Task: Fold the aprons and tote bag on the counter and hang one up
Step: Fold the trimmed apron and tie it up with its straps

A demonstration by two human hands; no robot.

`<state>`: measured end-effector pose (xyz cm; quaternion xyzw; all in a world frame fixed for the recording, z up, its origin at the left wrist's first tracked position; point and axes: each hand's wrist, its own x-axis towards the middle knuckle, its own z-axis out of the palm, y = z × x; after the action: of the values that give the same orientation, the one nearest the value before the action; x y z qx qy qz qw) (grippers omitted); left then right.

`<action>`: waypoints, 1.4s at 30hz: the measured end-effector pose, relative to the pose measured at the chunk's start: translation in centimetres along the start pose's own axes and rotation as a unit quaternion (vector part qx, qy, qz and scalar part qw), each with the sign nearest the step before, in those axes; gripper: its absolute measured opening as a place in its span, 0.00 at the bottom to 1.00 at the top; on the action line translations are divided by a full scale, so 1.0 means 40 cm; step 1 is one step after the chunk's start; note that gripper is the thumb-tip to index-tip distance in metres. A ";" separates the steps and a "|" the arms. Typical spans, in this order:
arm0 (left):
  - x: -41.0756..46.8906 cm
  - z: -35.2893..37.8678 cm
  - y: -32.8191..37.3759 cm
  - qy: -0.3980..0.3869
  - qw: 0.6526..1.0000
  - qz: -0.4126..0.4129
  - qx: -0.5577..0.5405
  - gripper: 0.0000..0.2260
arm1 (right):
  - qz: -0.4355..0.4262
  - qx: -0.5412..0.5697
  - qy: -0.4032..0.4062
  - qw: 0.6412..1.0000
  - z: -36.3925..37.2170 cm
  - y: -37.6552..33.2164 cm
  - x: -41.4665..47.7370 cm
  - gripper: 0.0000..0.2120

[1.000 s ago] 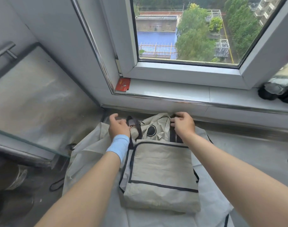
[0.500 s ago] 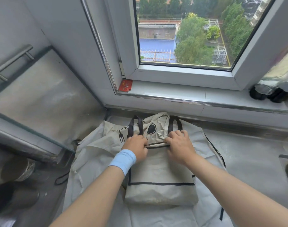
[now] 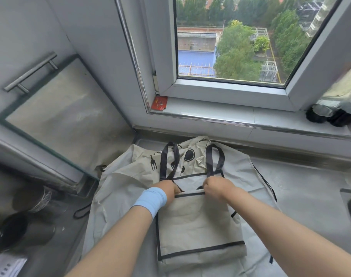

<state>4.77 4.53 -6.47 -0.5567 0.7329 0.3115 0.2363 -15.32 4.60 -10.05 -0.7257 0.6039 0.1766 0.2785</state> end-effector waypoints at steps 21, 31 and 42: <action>0.145 -0.060 -0.044 0.415 0.866 0.050 -0.274 0.14 | 0.067 0.145 0.338 0.927 -0.133 -0.012 0.107 0.11; 0.172 -0.140 -0.066 0.494 0.818 0.054 -0.289 0.13 | -0.028 0.430 0.219 0.875 -0.194 0.022 0.147 0.30; 0.143 -0.037 -0.024 0.223 0.945 -0.169 -0.167 0.16 | 0.151 0.281 0.417 0.851 -0.048 0.018 0.073 0.18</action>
<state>4.18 -0.54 -9.59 -0.7594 0.5991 0.2529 0.0199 -15.59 1.06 -10.43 -0.5223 0.7890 -0.2796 0.1626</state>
